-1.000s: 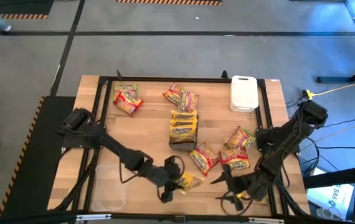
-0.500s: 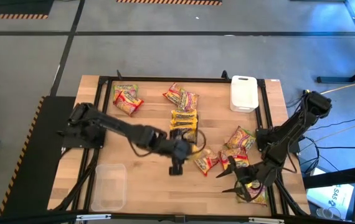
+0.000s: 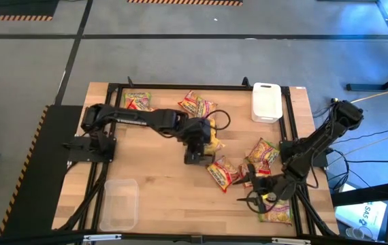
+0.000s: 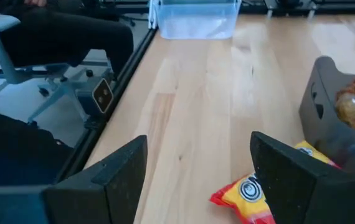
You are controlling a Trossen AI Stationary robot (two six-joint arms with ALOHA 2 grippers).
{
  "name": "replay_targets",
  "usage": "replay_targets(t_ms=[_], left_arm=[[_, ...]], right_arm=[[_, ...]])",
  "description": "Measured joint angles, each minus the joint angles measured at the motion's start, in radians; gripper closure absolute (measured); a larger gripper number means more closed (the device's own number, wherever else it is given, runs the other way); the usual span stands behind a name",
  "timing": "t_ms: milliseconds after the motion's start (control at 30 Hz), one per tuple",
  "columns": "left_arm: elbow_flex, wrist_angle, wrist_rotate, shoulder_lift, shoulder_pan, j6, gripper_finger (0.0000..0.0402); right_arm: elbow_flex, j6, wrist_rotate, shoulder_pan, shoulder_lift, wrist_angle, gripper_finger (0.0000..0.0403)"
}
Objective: Sort Maruchan noodles
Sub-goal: Put the yellow noodle pack into the black bin
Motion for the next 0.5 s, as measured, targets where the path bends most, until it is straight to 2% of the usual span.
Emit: replay_targets(t_ms=[100,200,500], left_arm=[[0.004,0.015,0.036,0.021,0.018,0.035,0.0274],[0.001,-0.052,0.039,0.043,0.023,0.045,0.0274],[0.001,-0.117,0.013,0.148,0.022,0.053,0.0274]], right_arm=[[0.000,0.022,0.010,-0.001,0.000,-0.011,0.0143],[0.000,0.026,0.044,-0.001,0.006,-0.018,0.0143],[0.001,0.056,0.073,0.001,0.006,-0.030,0.0143]])
